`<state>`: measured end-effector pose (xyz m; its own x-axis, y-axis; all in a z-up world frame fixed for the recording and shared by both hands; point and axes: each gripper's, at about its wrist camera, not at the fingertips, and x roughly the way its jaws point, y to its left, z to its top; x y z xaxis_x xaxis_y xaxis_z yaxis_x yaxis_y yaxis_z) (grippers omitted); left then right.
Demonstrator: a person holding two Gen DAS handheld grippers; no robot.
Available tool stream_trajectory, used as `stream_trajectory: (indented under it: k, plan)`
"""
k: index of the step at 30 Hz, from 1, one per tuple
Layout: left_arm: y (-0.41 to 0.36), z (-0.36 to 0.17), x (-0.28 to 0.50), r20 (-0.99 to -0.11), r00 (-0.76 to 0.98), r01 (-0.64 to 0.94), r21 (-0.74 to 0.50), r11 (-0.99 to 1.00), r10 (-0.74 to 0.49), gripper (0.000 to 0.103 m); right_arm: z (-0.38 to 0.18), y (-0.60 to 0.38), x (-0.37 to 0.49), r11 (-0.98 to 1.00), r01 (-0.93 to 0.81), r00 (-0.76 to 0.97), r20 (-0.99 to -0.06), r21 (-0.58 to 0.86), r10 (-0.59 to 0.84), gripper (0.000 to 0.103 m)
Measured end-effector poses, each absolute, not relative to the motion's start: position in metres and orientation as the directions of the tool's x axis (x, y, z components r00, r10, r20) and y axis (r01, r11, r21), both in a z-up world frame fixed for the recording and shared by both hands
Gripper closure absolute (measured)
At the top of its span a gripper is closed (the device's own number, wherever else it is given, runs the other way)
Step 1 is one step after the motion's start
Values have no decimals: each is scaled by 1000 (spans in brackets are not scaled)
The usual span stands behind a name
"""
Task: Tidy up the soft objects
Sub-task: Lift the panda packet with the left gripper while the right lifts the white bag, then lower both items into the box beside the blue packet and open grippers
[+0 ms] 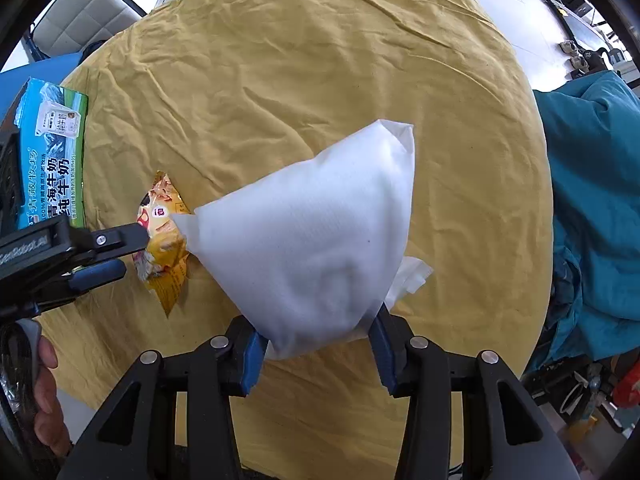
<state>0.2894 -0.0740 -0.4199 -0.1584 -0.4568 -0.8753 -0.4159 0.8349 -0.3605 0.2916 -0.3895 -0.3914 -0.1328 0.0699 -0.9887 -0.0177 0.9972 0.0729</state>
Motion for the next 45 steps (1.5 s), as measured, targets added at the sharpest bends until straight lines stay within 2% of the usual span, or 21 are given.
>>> stream_trajectory:
  k: [2, 5, 8, 9, 10, 19, 22, 28, 37, 42, 45]
  plan:
    - [-81, -426, 294, -873, -168, -420, -356, 835, -457, 32, -394, -390, 293, 998, -14, -137, -988, 69, 66, 55]
    - [-100, -447, 297, -806, -240, -477, -388, 788, -542, 33, -397, -390, 295, 998, -2, -140, -988, 69, 68, 55]
    - [-105, -457, 295, -807, -241, -507, -368, 779, -538, 51, -398, -392, 297, 998, 5, -136, -988, 68, 68, 55]
    - [-103, -454, 293, -824, -229, -498, -359, 790, -519, 64, -397, -394, 296, 998, 3, -132, -989, 65, 65, 55]
    - [-104, -451, 293, -834, -227, -481, -353, 802, -504, 68, -396, -396, 296, 998, 4, -128, -990, 65, 65, 55]
    - [-136, -415, 281, -936, -159, -207, -279, 938, -314, 70, -375, -410, 288, 996, 33, -92, -992, 86, 88, 55]
    - [-143, -379, 274, -960, -79, -115, -258, 959, -268, 70, -355, -411, 284, 991, 40, -60, -990, 128, 130, 55]
    - [-129, -304, 268, -961, 73, -54, -270, 961, -266, 70, -298, -385, 279, 973, 10, 23, -973, 232, 232, 55]
    - [-22, -206, 252, -933, 235, -60, -293, 954, -271, 70, -215, -261, 265, 930, -109, 103, -927, 351, 361, 55]
    - [88, -186, 246, -934, 275, -86, -261, 962, -229, 70, -218, -163, 261, 894, -114, 50, -896, 434, 442, 55]
    - [141, -200, 250, -948, 260, -126, -221, 967, -183, 70, -237, -106, 263, 875, -94, 3, -878, 476, 478, 55]
